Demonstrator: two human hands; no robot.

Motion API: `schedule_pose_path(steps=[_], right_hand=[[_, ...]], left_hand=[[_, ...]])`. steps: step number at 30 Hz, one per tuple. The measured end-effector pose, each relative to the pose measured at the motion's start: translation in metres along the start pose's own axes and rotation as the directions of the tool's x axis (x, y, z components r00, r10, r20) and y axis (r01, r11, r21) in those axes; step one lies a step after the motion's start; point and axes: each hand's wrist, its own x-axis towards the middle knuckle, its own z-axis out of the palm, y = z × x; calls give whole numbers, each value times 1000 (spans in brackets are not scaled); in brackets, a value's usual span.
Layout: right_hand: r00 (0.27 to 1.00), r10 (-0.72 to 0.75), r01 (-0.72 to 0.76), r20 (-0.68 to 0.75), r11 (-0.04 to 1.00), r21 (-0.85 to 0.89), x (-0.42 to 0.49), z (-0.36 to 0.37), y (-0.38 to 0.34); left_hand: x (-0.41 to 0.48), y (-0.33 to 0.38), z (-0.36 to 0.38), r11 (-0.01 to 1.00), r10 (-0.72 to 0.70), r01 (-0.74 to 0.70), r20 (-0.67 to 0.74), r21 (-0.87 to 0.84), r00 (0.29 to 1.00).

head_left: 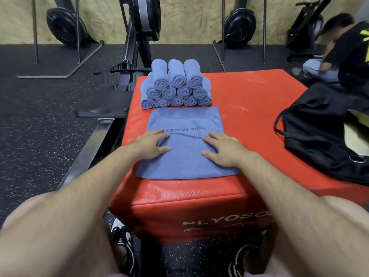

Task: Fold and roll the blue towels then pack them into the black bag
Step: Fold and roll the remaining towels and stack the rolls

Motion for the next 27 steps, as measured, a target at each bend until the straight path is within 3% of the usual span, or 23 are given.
schedule_pose_path(steps=[6, 10, 13, 17, 20, 24, 27], right_hand=[[993, -5, 10, 116, 999, -44, -19, -22, -5], [976, 23, -9, 218, 998, -65, -18, -31, -15], [977, 22, -6, 212, 997, -74, 7, -40, -16], [990, 17, 0, 144, 993, -118, 47, -52, 0], [996, 7, -3, 90, 999, -40, 64, -39, 20], [998, 26, -29, 49, 997, 75, 76, -35, 35], [991, 27, -58, 133, 969, 241, 87, -36, 48]], left_hand=[[-21, 6, -16, 995, 44, -60, 190, 83, 981], [-21, 11, -16, 996, 75, -79, 86, 45, 993], [-6, 11, -16, 996, 84, -84, -6, -5, 996], [23, 6, -25, 997, 32, -34, 34, 73, 999], [40, -7, -26, 993, -1, -5, 57, 114, 998], [53, -23, -23, 999, 9, -9, -5, 39, 1000], [61, -26, -30, 999, 27, -27, -5, 21, 1000]])
